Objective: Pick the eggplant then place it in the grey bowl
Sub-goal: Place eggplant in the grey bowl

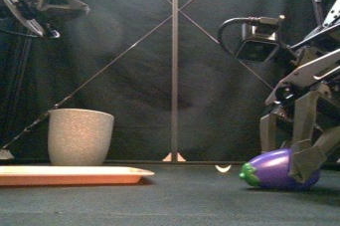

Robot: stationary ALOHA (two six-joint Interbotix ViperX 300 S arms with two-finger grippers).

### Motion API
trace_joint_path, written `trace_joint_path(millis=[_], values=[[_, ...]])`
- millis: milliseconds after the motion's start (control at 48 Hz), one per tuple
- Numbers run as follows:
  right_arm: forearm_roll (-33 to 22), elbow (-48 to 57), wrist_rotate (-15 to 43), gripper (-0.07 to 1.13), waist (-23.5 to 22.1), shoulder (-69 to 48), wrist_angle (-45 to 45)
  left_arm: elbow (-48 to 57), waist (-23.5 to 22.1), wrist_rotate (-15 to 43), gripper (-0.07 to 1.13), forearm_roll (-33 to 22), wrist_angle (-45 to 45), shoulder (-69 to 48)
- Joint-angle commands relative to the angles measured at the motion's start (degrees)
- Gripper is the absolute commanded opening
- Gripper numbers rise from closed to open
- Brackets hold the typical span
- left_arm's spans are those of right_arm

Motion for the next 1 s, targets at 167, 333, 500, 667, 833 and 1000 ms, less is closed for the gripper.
trace_joint_path(millis=[167, 333, 500, 667, 833, 1000], values=[[-0.9, -3.0, -1.0, 0.51, -2.7, -1.6, -0.4, -0.8, -0.1, 0.1, -0.02, 0.0, -0.6, 0.1], [-7.6, -8.4, -0.7, 0.52, -10.5, -5.8, -0.4, -0.7, -0.1, 0.1, -0.02, 0.0, -0.6, 0.2], [-14.2, -17.6, -0.4, 0.52, -17.5, -6.0, -0.4, -0.5, -0.1, 0.1, -0.02, 0.0, -0.6, 0.2], [-16.6, -26.5, -0.4, 0.52, -22.2, -1.2, -1.6, -0.6, -0.1, 0.1, -0.02, 0.0, -0.6, 0.1], [-16.8, -34.8, -0.5, 0.52, -23.9, 6.1, -4.4, -0.5, -0.1, 0.1, -0.02, 0.1, -0.6, 0.1], [-16.7, -44.1, -0.4, 0.54, -24.6, 13.5, -5.3, -0.5, -0.1, 0.1, -0.02, 0.1, -0.6, 0.1]])
